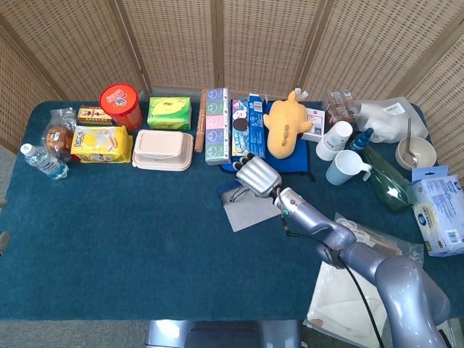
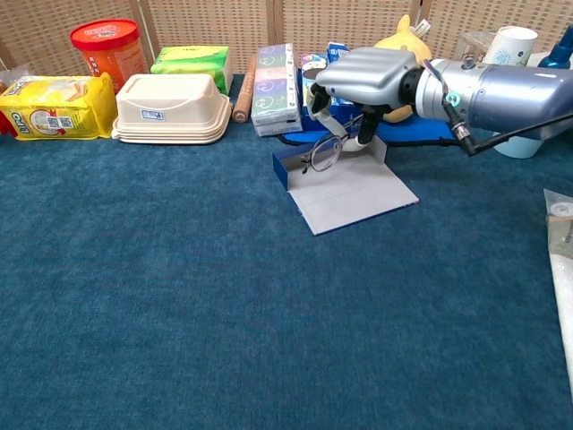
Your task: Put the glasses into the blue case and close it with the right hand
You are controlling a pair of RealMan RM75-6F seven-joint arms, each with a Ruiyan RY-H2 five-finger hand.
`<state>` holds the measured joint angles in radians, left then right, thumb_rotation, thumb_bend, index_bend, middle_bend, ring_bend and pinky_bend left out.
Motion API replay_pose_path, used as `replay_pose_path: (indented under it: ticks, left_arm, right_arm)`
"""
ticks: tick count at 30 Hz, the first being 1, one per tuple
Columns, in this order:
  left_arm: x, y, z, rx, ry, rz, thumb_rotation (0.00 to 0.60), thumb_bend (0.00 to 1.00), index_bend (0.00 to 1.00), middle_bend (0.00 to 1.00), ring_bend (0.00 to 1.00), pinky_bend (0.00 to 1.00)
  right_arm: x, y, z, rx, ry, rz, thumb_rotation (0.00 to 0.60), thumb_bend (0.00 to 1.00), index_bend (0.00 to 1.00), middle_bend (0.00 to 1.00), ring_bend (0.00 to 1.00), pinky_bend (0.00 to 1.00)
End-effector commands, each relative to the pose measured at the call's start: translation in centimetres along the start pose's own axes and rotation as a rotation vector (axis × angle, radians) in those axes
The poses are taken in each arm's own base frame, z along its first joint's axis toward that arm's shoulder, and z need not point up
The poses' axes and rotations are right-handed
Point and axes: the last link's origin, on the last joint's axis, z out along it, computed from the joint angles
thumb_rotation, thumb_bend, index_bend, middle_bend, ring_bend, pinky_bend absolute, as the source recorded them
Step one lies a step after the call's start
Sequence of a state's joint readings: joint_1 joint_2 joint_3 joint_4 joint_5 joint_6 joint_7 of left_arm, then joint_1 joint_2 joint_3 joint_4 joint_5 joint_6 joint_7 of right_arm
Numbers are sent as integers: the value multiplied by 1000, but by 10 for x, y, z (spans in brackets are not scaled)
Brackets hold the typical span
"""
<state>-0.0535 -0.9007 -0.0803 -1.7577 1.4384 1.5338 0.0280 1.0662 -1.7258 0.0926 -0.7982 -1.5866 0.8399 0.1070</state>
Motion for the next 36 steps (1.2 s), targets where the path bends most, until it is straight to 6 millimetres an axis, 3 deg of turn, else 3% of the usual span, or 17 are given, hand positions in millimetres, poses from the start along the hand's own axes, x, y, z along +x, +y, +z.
replay_pose_path:
  ticks: [1,9,14,20,30,36]
  left_arm:
    - [0,0,0,-1,-1,0,600,358,239,204,176,190]
    - [-1,0,0,1,-3,-1,600,357,239,203,175,189]
    - [-1,0,-1,1,-1,0,600,358,239,203,176,190]
    - [-1,0,-1,1,1,-1,600,357,239,203,176,189]
    - [-1,0,-1,-5,8,-4,600,357,239,203,175,190]
    - [0,-1,-2,-5,12,-7,600,357,239,204,176,192]
  right_arm:
    - [-3,2,-2,-8,-7,2,600,273,679,343,316,281]
    - [-12,3,-6,-21,-28,5,600,271,662,339,305,275]
    - [-13,2,-5,-27,-31,13,600,257,587,324,288,268]
    - [-9,1,-2,-33,-14,11,600,242,524,301,272,265]
    - [-7,-5,-4,-33,-7,14,600,242,498,286,260,262]
    - [5,-2,-6,-40,21,9,600,241,489,275,246,260]
